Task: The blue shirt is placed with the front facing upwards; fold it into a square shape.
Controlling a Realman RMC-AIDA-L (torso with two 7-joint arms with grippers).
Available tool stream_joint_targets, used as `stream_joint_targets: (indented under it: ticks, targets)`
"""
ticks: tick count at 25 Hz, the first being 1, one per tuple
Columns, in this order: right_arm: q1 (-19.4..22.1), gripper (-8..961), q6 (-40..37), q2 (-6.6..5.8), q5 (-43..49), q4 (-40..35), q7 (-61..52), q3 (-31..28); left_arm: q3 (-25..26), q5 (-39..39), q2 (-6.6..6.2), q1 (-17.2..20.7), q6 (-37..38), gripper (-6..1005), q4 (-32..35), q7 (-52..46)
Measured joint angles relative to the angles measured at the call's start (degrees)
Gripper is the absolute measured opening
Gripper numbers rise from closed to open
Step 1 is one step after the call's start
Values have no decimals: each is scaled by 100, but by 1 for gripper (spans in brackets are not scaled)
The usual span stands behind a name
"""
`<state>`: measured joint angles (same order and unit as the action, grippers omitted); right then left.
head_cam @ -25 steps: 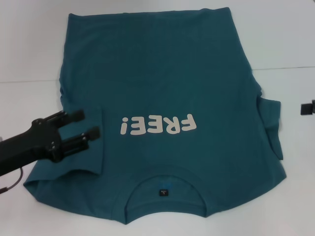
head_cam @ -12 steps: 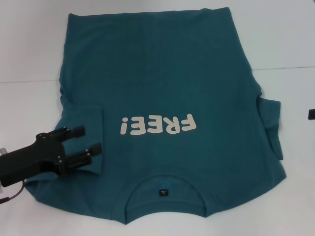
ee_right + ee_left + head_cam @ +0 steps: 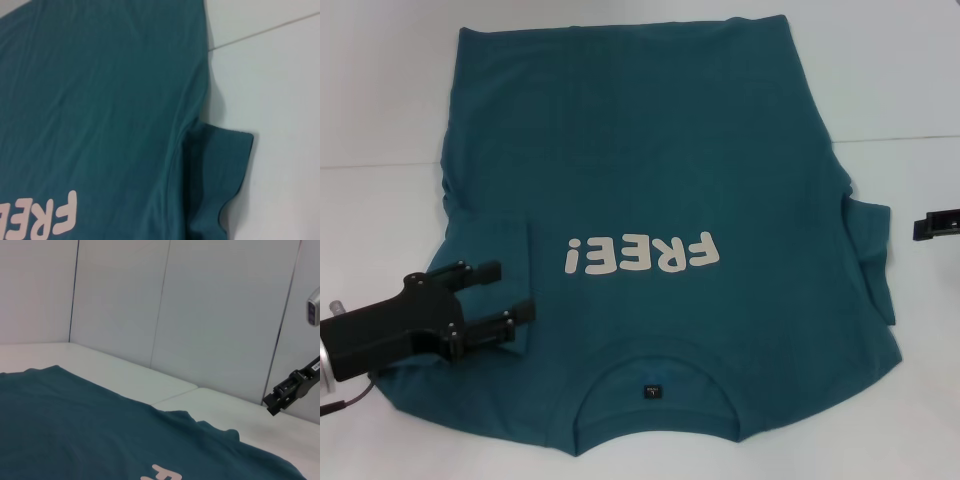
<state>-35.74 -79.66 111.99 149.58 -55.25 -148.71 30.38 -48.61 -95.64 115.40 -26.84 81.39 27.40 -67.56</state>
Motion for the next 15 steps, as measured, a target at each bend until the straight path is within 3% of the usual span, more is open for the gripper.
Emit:
stream_joint_targets:
  ticks: [15]
  targets:
    - [-349, 875, 997, -86, -26, 1210, 65, 144, -7, -40, 17, 30, -19, 766, 22, 23]
